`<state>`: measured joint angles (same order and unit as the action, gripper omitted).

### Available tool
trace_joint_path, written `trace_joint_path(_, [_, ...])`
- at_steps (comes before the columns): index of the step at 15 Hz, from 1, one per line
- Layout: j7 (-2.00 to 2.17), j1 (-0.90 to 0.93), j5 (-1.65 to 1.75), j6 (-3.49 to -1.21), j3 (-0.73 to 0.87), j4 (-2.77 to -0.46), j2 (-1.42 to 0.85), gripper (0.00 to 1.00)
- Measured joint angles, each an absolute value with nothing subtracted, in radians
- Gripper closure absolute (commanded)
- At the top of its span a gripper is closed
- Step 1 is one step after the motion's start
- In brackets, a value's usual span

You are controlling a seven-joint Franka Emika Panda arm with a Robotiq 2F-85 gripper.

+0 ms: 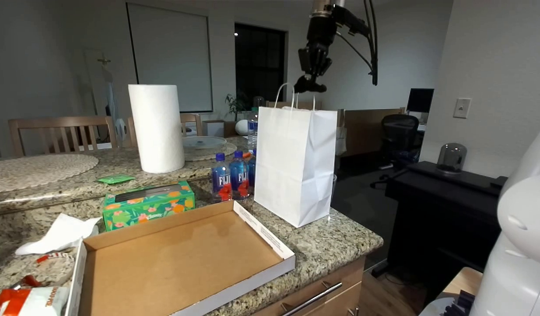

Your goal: Pick up the socks and put them in the paper bag

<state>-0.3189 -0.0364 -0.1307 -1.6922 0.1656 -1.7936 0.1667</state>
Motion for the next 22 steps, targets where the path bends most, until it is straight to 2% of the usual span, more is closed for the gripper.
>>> trace_joint_path(4, [-0.282,-0.036,-0.129,-1.741,0.139,-1.784,0.115,0.93])
trace_joint_path(5, [-0.271,-0.036,-0.128,-1.748,0.133,-1.778,0.104,0.67])
trace_joint_path(6, [-0.263,-0.036,-0.128,-1.752,0.128,-1.772,0.095,0.66])
trace_joint_path(8, [-0.249,-0.036,-0.127,-1.756,0.122,-1.759,0.083,0.54])
trace_joint_path(16, [-0.215,-0.039,-0.131,-1.767,0.122,-1.671,0.091,0.03])
trace_joint_path(22, [-0.214,-0.004,-0.129,-1.768,0.045,-1.614,0.153,0.0])
